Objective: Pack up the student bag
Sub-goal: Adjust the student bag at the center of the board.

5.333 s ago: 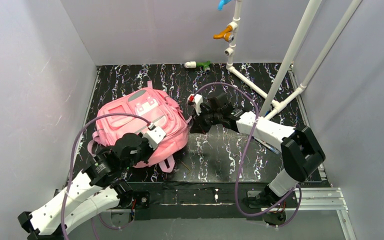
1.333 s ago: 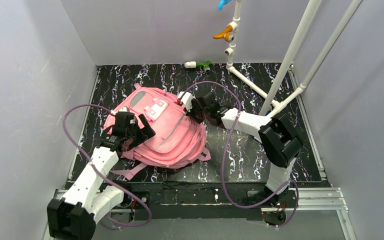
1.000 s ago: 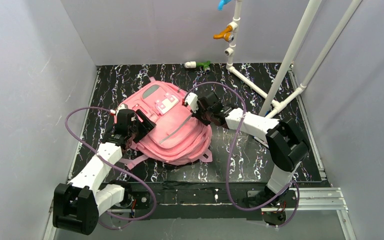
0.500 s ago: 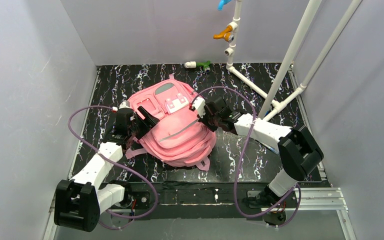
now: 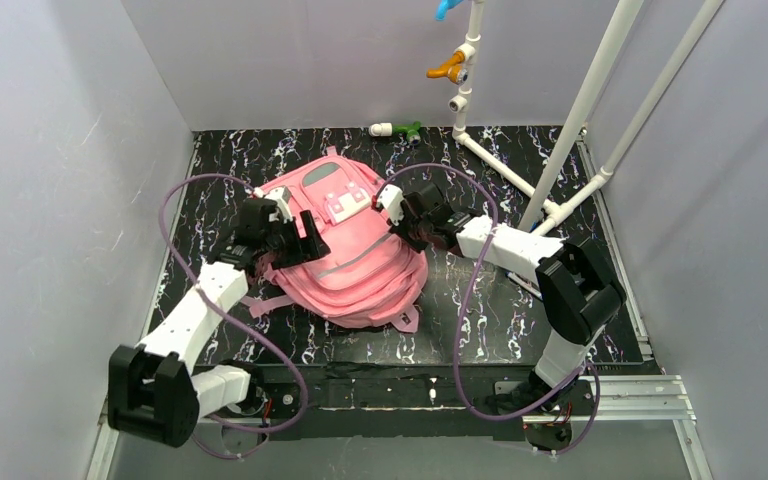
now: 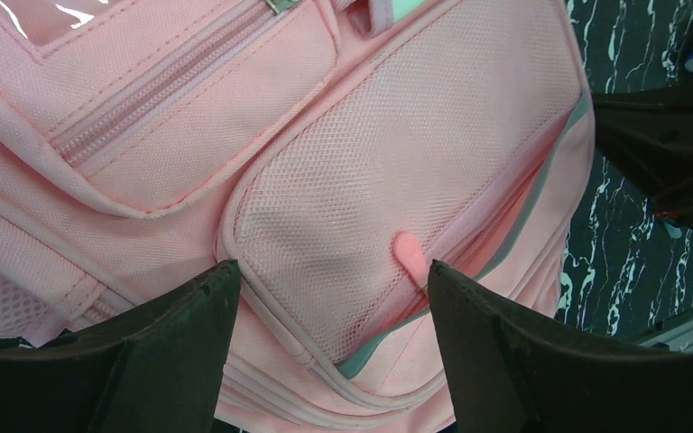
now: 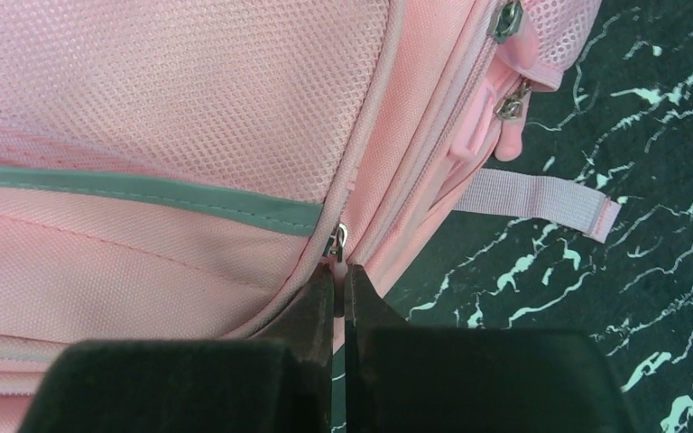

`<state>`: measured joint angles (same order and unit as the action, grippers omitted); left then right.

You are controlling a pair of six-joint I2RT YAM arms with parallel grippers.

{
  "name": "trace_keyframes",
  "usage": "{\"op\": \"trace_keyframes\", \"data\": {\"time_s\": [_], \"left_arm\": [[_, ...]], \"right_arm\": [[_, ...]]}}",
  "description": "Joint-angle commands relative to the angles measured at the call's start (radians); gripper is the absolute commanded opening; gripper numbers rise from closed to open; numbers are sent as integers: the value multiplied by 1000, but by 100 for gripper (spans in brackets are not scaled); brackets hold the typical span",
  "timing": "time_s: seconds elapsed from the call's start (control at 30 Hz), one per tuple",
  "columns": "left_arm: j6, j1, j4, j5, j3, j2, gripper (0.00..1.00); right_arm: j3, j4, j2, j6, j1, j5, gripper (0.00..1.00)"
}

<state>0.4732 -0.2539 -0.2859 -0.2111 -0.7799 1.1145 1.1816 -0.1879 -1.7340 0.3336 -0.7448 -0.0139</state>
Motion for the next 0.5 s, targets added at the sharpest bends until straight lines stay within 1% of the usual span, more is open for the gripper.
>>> {"op": "trace_keyframes", "data": {"time_s": [0.0, 0.03, 0.07, 0.17, 0.23, 0.33, 0.47], "left_arm": [[64, -42, 233, -236, -68, 157, 71], [113, -42, 310, -254, -73, 203, 69], [157, -42, 339, -249, -97, 254, 66], [221, -42, 350, -243, -191, 413, 61], [257, -42, 372, -179, -200, 472, 60], [311, -34, 415, -50, -151, 494, 58], [343, -32, 424, 30, -88, 479, 57]], "right_arm": [[-25, 98, 48, -34, -18, 80, 1], [-23, 90, 47, -37, -17, 77, 1], [-19, 78, 49, -37, -17, 74, 1], [-10, 39, 54, -39, -19, 47, 1], [8, -15, 53, -41, -19, 28, 1], [9, -80, 63, -32, -23, 18, 1], [-54, -71, 95, -15, -28, -22, 5]]}}
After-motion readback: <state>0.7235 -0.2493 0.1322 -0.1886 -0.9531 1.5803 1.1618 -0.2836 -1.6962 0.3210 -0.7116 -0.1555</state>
